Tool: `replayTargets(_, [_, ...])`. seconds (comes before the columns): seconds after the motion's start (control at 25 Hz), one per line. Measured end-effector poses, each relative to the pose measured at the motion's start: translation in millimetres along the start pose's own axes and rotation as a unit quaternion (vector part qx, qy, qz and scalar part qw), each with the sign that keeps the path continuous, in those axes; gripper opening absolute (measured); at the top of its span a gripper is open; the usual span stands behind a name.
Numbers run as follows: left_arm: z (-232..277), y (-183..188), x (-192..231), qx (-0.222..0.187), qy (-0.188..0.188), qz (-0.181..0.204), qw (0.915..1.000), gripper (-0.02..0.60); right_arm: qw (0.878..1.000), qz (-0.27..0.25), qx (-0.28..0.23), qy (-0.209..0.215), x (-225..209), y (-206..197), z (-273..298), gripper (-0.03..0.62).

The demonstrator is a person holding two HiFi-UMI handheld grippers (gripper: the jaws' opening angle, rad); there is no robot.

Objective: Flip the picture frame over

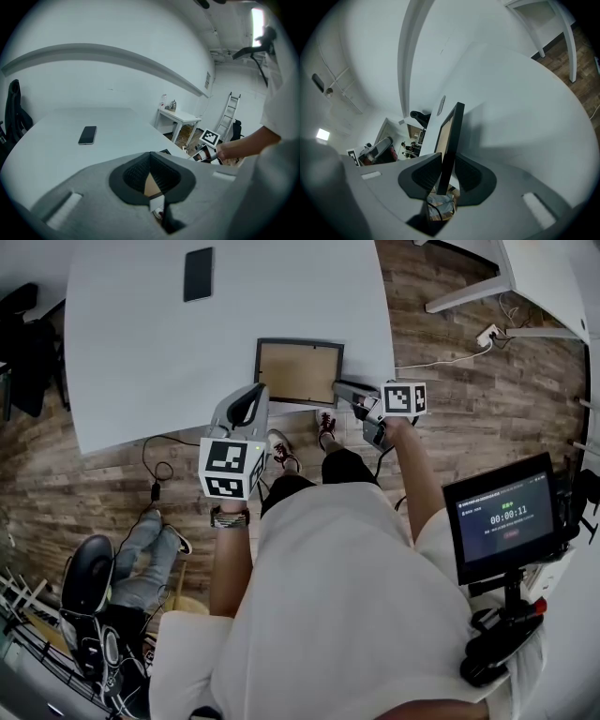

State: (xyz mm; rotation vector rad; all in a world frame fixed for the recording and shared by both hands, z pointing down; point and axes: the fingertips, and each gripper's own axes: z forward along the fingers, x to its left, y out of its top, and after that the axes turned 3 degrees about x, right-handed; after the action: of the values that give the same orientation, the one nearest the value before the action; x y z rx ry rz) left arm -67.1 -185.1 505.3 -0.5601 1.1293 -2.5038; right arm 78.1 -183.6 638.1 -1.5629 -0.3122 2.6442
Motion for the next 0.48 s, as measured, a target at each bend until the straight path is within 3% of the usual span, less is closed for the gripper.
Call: replayTargets(0.48, [-1.5,-3.7,-4.6,0.002,0.003,-0.002,1.0,0.005,0.999,0.0,0.021,-0.04,-15.4,-11.3,4.9,0.094])
